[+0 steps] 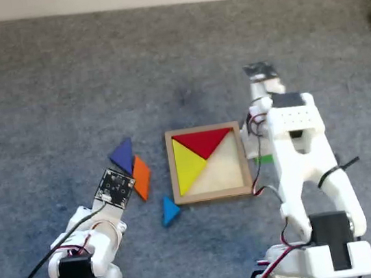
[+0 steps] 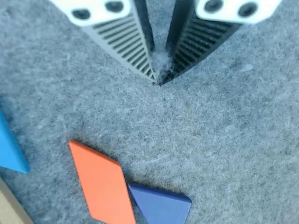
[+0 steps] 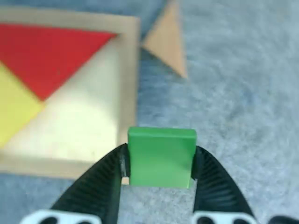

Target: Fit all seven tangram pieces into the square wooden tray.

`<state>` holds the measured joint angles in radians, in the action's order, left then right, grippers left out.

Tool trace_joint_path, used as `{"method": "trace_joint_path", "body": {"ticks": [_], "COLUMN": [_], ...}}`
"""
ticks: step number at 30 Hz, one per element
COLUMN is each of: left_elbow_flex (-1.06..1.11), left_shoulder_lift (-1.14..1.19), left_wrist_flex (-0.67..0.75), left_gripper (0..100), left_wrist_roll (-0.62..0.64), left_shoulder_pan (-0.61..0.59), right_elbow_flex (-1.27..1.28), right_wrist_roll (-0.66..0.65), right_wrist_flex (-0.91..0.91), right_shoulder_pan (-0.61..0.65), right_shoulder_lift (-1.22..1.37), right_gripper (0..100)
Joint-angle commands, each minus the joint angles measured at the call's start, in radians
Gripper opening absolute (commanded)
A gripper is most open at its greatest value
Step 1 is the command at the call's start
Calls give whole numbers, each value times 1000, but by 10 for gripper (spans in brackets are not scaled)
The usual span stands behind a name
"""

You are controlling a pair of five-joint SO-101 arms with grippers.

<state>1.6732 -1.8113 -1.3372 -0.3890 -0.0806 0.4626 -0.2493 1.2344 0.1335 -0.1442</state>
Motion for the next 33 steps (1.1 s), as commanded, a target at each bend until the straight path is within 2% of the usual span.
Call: {"method": "trace_joint_path", "body": {"ticks": [1,10,25,33], "left_elbow_flex": [22,22,22,22], "left_shoulder_lift": [-22,-22,-22,-22], "left_wrist_flex": [-3,-3,-3,-3], "left_gripper": [6,6,6,6], "left_wrist_roll": [-8,-8,-8,-8], "left_shoulder_pan": [-7,-7,-7,-7], "right_elbow_flex": [-22,-18,-153,-217], "right_wrist_roll": [-137,-310,-315,-315], "right_wrist_flex": [42,35,-13,-18], "right_shoulder_pan": [99,248,269,269], "right_shoulder_lift": [-65,-58,225,292], "right_gripper": [109,109,111,197]}}
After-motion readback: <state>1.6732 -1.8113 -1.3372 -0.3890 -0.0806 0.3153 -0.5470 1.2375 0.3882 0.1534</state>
